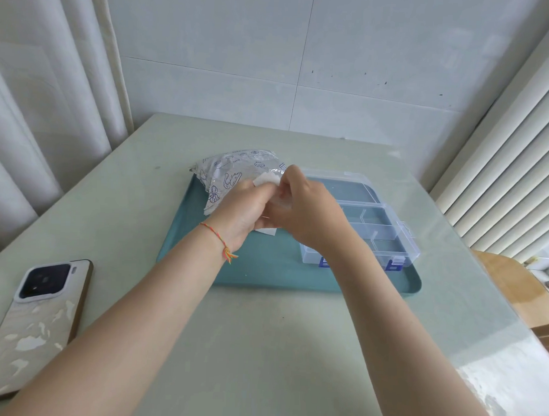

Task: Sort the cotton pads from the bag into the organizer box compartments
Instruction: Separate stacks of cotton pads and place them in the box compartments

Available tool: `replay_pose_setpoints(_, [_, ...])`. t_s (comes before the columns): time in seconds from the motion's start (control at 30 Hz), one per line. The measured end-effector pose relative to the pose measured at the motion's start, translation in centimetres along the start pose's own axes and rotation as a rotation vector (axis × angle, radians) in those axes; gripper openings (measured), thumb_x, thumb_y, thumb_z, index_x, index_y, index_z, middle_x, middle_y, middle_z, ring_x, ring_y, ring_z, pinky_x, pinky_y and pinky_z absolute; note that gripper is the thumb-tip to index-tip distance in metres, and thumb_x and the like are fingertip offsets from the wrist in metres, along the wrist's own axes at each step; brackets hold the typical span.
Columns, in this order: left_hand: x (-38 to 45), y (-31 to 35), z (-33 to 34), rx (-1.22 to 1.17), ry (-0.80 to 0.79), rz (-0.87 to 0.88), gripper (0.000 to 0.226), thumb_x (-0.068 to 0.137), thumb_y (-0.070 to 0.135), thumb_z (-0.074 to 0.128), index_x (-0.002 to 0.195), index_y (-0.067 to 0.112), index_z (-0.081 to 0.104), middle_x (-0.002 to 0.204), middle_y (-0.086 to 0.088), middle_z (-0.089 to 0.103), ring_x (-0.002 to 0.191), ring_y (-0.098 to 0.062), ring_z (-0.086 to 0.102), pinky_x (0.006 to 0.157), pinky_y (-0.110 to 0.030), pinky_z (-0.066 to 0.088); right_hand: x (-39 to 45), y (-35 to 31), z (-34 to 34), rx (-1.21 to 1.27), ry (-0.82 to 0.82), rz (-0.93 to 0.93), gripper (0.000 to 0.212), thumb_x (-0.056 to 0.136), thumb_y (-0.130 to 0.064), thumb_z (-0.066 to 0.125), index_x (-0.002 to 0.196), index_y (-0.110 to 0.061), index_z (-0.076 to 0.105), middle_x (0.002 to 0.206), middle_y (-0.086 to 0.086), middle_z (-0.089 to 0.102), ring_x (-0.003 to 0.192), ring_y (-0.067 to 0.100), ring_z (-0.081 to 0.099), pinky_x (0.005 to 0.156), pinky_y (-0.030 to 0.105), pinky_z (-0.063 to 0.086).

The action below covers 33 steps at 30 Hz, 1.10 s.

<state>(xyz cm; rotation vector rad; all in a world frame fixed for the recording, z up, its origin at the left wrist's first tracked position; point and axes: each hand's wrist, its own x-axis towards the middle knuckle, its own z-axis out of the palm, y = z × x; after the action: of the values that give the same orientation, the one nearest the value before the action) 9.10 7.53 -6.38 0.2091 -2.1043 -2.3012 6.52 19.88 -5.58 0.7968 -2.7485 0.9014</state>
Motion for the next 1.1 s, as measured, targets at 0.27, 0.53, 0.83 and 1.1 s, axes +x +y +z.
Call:
replay_pose_setpoints(0.27, [0.0,-0.3,-0.6,0.163,0.004,-0.042,0.019,0.089,0.019,0.055,0.072,0.016,0.062,0.06,0.001,0.061,0.052,-0.013,0.058,0.058,-0.025,0.044,-0.2,0.3,-0.1,-0.019,-0.09,-0.124,0.106,0.067,-0.051,0.085,0.148,-0.02,0.026,0.141,0.001,0.041,0.129,0.021,0.042,0.089,0.029,0.038])
replay_pose_setpoints(0.53, [-0.4,-0.2,0.1,-0.203,-0.169,-0.145,0.021,0.094,0.008,0.05,0.092,0.021,0.067,0.073,0.005,0.068,0.066,-0.009,0.065,0.055,-0.021,0.053,-0.1,0.1,0.0,-0.032,-0.052,-0.177,0.08,0.076,-0.031,0.078,0.141,-0.018,0.035,0.111,0.002,0.06,0.099,0.021,0.051,0.083,0.032,0.039])
replay_pose_setpoints(0.83, [0.3,-1.0,-0.4,-0.271,-0.201,-0.19,0.026,0.091,0.005,0.052,0.075,0.024,0.055,0.062,0.005,0.045,0.055,-0.007,0.043,0.059,-0.021,0.034,0.1,0.9,0.4,-0.235,-0.078,-0.17,0.066,0.071,-0.052,0.078,0.123,-0.02,0.053,0.113,-0.004,0.051,0.111,0.019,0.045,0.096,0.039,0.037])
replay_pose_setpoints(1.1, [0.5,-0.9,0.7,-0.15,-0.18,-0.142,0.02,0.09,0.004,0.052,0.078,0.019,0.055,0.062,0.004,0.047,0.059,-0.009,0.047,0.056,-0.023,0.038,0.0,0.6,-0.8,-0.191,-0.144,-0.159,0.076,0.066,-0.054,0.082,0.131,-0.037,0.048,0.124,-0.011,0.048,0.116,0.014,0.041,0.101,0.039,0.034])
